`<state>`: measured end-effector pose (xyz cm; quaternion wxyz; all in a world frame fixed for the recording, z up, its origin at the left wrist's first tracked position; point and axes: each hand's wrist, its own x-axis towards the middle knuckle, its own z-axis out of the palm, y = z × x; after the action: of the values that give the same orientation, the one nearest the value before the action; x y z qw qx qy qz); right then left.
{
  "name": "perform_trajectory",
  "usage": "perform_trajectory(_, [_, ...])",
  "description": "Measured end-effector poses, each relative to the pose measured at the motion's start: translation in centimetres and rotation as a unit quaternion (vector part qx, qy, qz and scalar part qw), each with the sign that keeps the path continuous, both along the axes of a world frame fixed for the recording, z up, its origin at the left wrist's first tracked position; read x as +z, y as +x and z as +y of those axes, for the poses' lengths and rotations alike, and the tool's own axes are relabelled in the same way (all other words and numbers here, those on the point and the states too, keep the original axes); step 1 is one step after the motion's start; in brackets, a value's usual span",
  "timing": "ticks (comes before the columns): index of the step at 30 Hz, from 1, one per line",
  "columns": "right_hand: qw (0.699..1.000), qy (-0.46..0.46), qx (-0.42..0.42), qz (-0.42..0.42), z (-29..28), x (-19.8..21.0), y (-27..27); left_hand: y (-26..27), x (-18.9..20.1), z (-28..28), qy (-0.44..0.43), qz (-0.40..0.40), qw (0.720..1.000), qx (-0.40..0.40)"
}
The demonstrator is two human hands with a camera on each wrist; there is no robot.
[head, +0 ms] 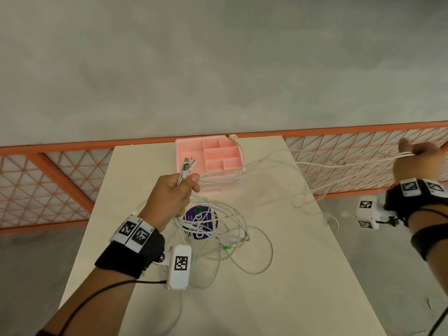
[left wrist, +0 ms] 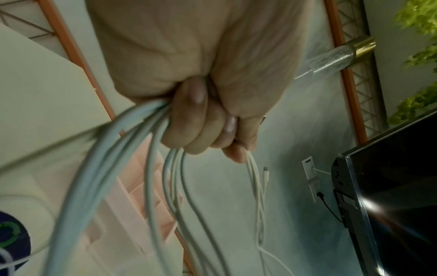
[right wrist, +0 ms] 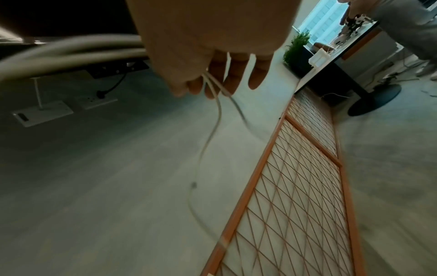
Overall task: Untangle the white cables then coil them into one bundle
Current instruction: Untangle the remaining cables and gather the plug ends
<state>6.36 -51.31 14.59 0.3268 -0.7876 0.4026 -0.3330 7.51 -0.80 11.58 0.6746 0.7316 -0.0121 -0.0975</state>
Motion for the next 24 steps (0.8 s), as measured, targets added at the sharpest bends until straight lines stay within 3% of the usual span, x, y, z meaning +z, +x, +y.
perform_trajectory(4, [0.998, -0.024, 0.040, 0.029, 0.6, -1.2, -0.7, 0.2, -0.4, -0.4, 0.025, 0.000, 1.000, -0.009])
perform_trajectory(7, [0.985, 0.006, 0.123, 0.122, 2.1, -4.0, -1.2, 0.0, -0.8, -0.8, 0.049, 0.004, 0.998, -0.039])
perform_trajectory(12, [0.880, -0.020, 0.265, 0.394, 5.1, -10.4, -1.9, -0.7, -0.8, -1.0, 0.094, 0.003, 0.993, -0.076])
perform_trajectory(15, [0.822, -0.023, 0.324, 0.467, 8.1, -12.2, -2.0, -1.1, -0.4, -0.9, 0.100, 0.005, 0.991, -0.086])
perform_trajectory(18, [0.785, -0.060, 0.358, 0.503, 10.9, -12.0, -1.1, -1.4, 0.0, -0.6, 0.108, 0.004, 0.990, -0.092])
perform_trajectory(20, [0.775, -0.091, 0.378, 0.499, 13.1, -10.7, -0.1, -1.6, 0.1, -0.3, 0.111, 0.003, 0.989, -0.093])
perform_trajectory(21, [0.789, -0.104, 0.390, 0.464, 14.4, -9.6, 0.4, -1.7, 0.1, -0.2, 0.109, 0.003, 0.990, -0.092])
perform_trajectory(22, [0.816, -0.115, 0.407, 0.394, 16.1, -8.4, 0.9, -1.7, 0.0, -0.1, 0.106, 0.002, 0.990, -0.089])
perform_trajectory(24, [0.868, -0.088, 0.456, 0.178, 20.3, -5.6, 0.9, -1.9, -0.1, 0.1, 0.094, 0.007, 0.992, -0.078])
